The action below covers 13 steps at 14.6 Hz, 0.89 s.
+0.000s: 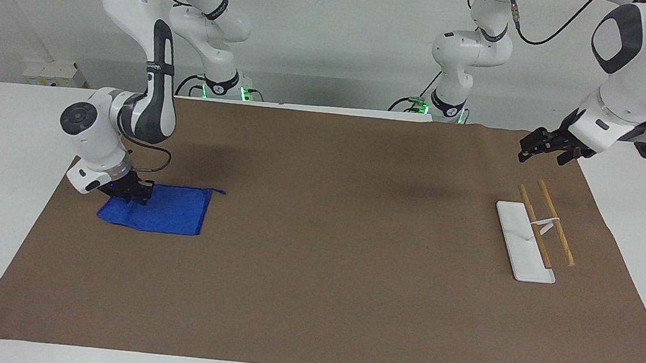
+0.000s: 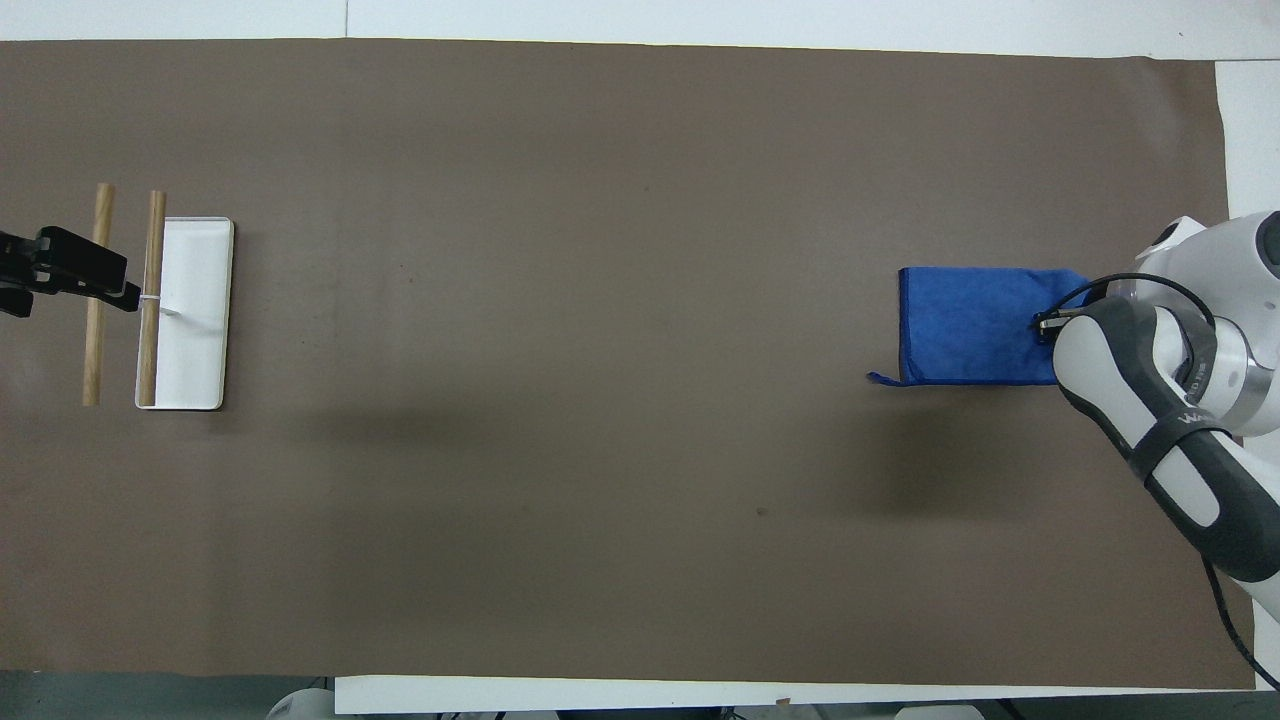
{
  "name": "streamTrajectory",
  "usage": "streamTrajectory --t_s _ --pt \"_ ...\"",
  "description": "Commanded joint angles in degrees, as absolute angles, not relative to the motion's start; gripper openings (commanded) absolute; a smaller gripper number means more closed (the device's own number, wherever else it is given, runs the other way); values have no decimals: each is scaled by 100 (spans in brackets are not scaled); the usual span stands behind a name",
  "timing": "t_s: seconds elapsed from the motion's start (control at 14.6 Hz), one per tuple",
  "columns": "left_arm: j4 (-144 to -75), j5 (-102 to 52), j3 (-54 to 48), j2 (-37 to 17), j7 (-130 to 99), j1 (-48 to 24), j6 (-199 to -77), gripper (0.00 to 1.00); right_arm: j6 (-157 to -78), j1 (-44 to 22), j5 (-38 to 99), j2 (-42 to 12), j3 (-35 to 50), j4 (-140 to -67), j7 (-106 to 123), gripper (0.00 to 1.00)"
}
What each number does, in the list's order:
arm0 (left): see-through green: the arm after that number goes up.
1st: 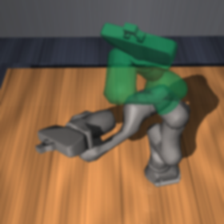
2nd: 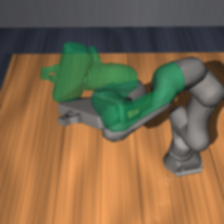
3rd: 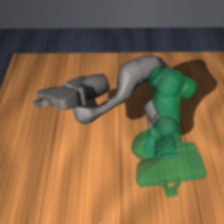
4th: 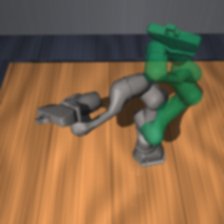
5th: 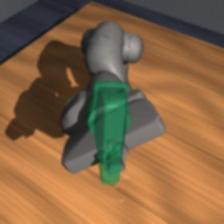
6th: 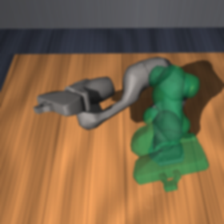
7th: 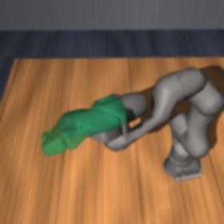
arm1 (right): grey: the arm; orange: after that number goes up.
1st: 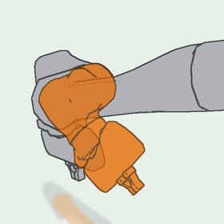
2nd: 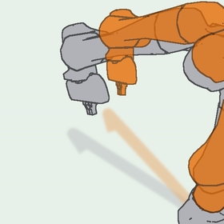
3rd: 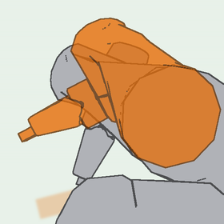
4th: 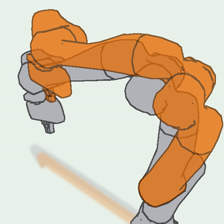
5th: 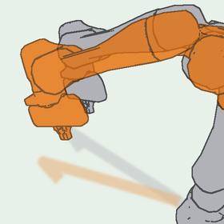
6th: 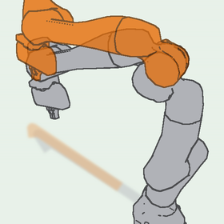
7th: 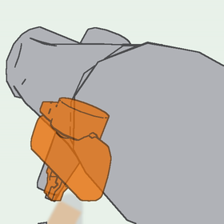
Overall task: Right arm passes towel to left arm to hang
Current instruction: 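Reach the right gripper to the blue towel's near edge and grasp it, then lift the blue towel with the right gripper toward the left gripper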
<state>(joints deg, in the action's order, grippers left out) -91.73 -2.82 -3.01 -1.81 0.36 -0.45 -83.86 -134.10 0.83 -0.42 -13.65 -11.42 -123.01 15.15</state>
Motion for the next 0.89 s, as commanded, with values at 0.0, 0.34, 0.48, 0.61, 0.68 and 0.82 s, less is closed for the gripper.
streamTrajectory --t_s 0.0,0.34,0.48,0.61,0.68,0.82 --pt "-9141 -211 -220 -176 -62 -167 -8402 100 -13500 158 62 -1433 -1116 -12384 1740 0" --pt "-9141 -211 -220 -185 -62 -167 -8402 100 -12976 193 735 -1362 -1099 -12122 1277 0" --pt "-9141 -211 -228 -185 -62 -167 -8402 100 -12168 185 992 -1327 -1046 -11770 575 0" --pt "-9141 -211 -229 -185 -114 -167 -8402 100 -11464 185 1002 -1152 -819 -11567 -373 0" --pt "-9141 -211 -229 -185 -184 -167 -8402 100 -11156 185 1002 -1056 -669 -11418 -900 0" --pt "-9141 -211 -220 -185 -403 -167 -8411 100 -10463 176 1011 -950 -362 -11059 -1902 0"
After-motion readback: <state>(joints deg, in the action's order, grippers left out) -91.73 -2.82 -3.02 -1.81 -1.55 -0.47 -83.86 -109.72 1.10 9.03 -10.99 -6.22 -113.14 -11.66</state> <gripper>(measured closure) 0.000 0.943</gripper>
